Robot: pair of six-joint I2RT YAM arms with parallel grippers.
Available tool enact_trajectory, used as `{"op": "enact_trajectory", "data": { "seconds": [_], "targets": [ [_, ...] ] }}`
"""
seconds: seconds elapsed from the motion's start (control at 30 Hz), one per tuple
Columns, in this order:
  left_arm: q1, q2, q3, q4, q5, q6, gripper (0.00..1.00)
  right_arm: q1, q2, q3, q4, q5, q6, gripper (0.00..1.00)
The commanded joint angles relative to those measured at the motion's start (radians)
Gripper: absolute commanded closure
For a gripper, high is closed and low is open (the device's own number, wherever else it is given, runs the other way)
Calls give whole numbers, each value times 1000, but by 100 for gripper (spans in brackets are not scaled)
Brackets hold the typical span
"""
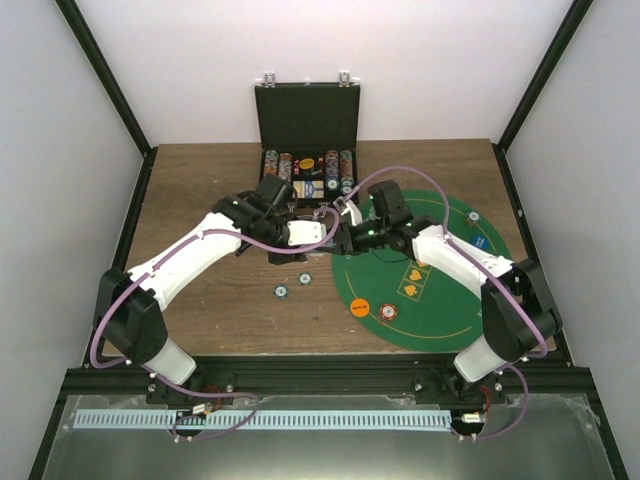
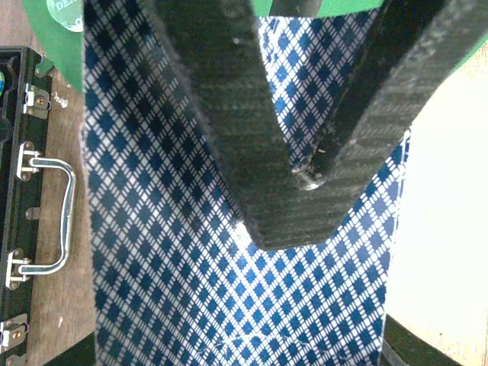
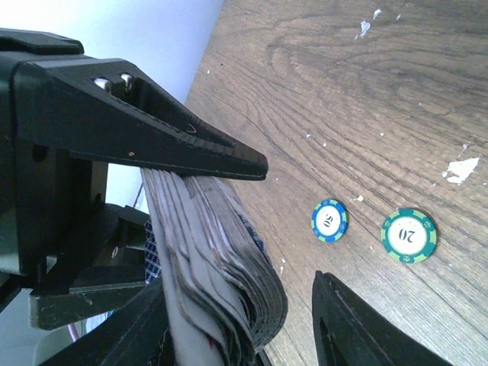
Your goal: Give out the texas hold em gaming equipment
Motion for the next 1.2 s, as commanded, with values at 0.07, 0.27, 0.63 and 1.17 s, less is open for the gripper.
{"op": "enact_trajectory", "data": {
  "seconds": [0.07,0.27,0.63,1.17],
  "targets": [
    [4,-31,-15,17,-4,-3,50,-16,-51,59,-62,47,-33,53],
    [4,-29,-17,19,-4,-6,49,-18,-54,73,-104,52,-52,56],
    [5,-30,-21,20,-4,-10,50,-26,-68,88,-138,108,-56,84],
    [5,-30,-18,20,-4,-9,50,-30,-73,149,-240,175,-97,79]
  ]
}}
